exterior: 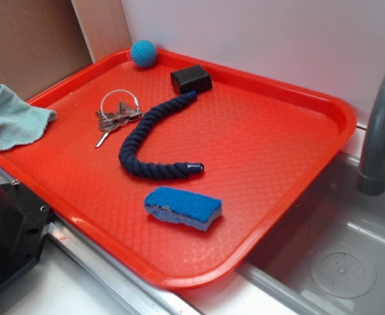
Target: Grab the blue sponge.
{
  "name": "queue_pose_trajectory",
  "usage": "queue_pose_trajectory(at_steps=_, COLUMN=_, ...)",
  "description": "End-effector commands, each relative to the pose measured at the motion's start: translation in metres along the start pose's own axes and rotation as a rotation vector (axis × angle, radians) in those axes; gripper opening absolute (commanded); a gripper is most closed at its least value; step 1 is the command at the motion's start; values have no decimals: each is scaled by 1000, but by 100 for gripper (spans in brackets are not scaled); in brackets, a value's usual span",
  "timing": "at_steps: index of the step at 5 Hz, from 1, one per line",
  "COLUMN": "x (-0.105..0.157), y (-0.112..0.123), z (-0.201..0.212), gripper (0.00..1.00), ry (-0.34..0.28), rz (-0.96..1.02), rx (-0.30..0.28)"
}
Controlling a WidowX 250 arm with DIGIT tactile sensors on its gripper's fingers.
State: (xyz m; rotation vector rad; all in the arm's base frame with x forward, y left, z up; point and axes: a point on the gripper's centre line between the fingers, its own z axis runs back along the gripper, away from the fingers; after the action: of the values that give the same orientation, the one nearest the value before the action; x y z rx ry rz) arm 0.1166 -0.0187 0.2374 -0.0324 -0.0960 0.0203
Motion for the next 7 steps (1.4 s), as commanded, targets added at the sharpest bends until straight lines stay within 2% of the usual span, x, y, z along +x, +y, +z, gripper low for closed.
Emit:
queue_pose_trajectory(at_steps=1, x=0, y=0, z=0, gripper=100, ry=0, rz=0, rx=0)
queue_pose_trajectory(at_steps=2, x=14, y=-49, z=-37, gripper=100, ry=-1, rz=-145, rx=104)
queue_pose_trajectory(at_steps=3, x=12, y=-102, z=-63, gripper=100, ry=8, rz=-394, rx=83)
queue_pose_trajectory(at_steps=4, x=10, y=-140, z=-90, gripper=100, ry=-25, rz=-626, rx=55)
queue_pose_trajectory(at_steps=5, x=23, y=-135, z=-119, gripper=100, ry=-40, rz=-677, rx=-7)
queue_pose_trajectory(at_steps=6, x=42, y=-131, z=-152, gripper=100, ry=-20, rz=-698, rx=-1)
queue_pose_trajectory(at_steps=7, x=48, y=-132, z=-183, gripper=100, ry=13, rz=-714, rx=10)
